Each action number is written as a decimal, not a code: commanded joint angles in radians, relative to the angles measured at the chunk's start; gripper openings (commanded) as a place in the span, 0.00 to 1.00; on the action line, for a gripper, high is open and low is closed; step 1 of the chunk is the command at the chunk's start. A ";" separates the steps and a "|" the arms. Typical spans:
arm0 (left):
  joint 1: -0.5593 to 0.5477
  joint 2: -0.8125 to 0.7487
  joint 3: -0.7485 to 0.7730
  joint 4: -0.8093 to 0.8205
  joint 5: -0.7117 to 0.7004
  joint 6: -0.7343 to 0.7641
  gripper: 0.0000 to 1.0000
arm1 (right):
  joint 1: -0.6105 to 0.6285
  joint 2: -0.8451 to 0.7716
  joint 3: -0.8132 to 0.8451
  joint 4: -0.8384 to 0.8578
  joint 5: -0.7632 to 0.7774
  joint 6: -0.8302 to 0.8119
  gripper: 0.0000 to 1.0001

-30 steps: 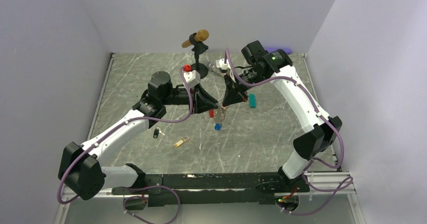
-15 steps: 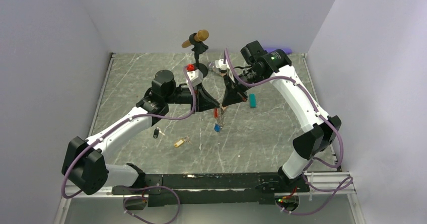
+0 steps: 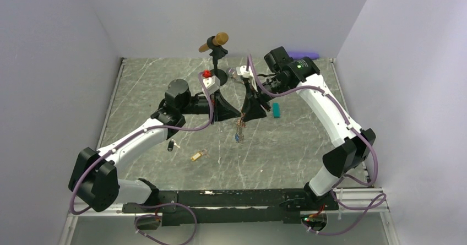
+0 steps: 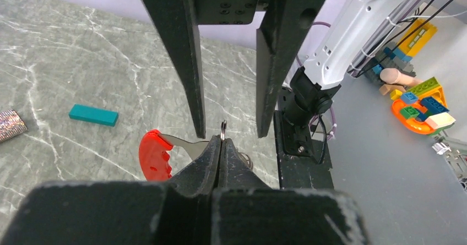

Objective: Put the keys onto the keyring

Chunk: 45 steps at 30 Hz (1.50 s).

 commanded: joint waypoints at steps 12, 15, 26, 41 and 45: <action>0.012 -0.016 -0.055 0.244 -0.006 -0.147 0.00 | -0.003 -0.076 -0.078 0.144 -0.068 0.069 0.23; 0.010 -0.018 -0.059 0.243 -0.012 -0.147 0.00 | -0.002 -0.073 -0.074 0.152 -0.064 0.077 0.04; 0.042 -0.142 -0.151 0.251 -0.133 -0.103 0.95 | -0.017 -0.104 -0.094 0.118 -0.028 0.023 0.00; 0.527 -0.369 -0.250 0.104 0.118 -0.310 0.99 | -0.274 -0.349 -0.310 0.205 0.028 0.031 0.00; 0.607 -0.419 -0.198 -0.212 0.072 -0.117 0.99 | -0.424 -0.444 -0.403 0.254 0.069 0.062 0.00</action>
